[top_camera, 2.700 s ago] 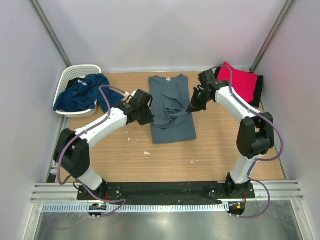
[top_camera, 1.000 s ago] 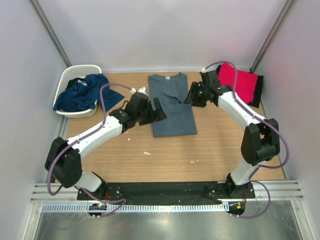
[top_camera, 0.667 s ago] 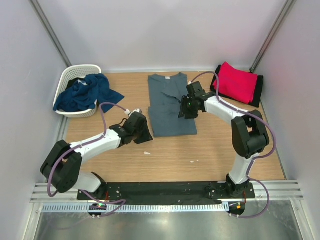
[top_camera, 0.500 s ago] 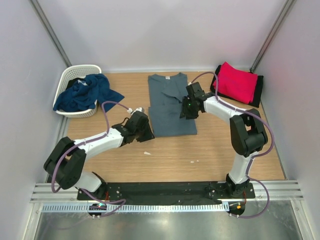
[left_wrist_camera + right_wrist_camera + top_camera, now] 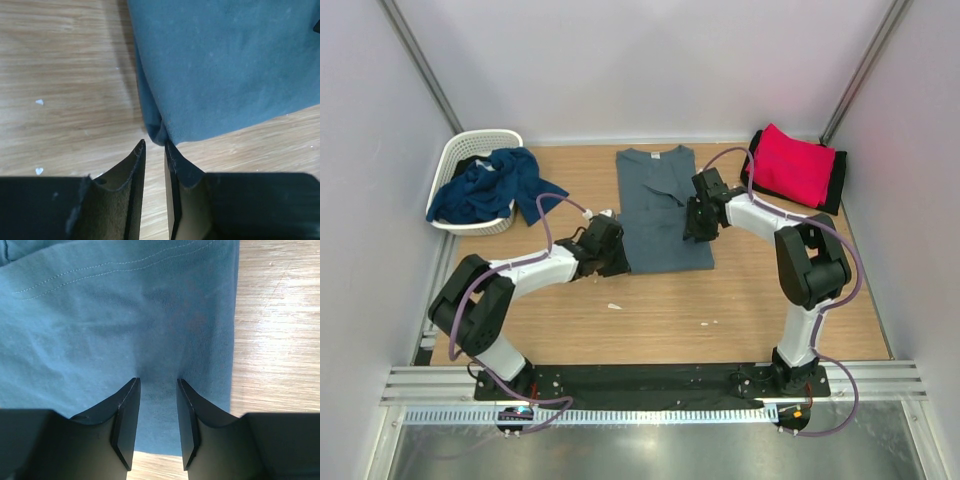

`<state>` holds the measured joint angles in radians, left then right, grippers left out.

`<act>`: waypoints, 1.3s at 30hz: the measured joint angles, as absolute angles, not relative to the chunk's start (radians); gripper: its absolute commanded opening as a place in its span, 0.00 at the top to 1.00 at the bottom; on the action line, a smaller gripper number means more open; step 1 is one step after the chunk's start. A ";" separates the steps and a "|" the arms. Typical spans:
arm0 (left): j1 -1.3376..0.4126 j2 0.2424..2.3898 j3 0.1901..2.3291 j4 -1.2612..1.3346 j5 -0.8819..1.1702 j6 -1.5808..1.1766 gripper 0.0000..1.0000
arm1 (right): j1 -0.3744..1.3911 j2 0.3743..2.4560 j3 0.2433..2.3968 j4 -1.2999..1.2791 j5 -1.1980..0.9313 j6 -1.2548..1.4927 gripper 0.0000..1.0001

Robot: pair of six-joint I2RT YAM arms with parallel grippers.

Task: Fold and stack the t-shirts
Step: Fold the tshirt

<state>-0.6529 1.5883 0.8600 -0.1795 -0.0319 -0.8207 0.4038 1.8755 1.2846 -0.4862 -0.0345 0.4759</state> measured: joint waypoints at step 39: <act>-0.600 1.613 0.877 -0.212 0.142 -0.563 0.83 | 0.403 1.920 1.288 -0.486 -0.002 0.472 0.63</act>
<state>-0.5999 1.6135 0.8768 -0.2119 0.1425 -0.5629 0.4034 1.9198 1.2884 -0.4862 -0.0021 0.4721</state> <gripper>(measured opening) 0.161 0.374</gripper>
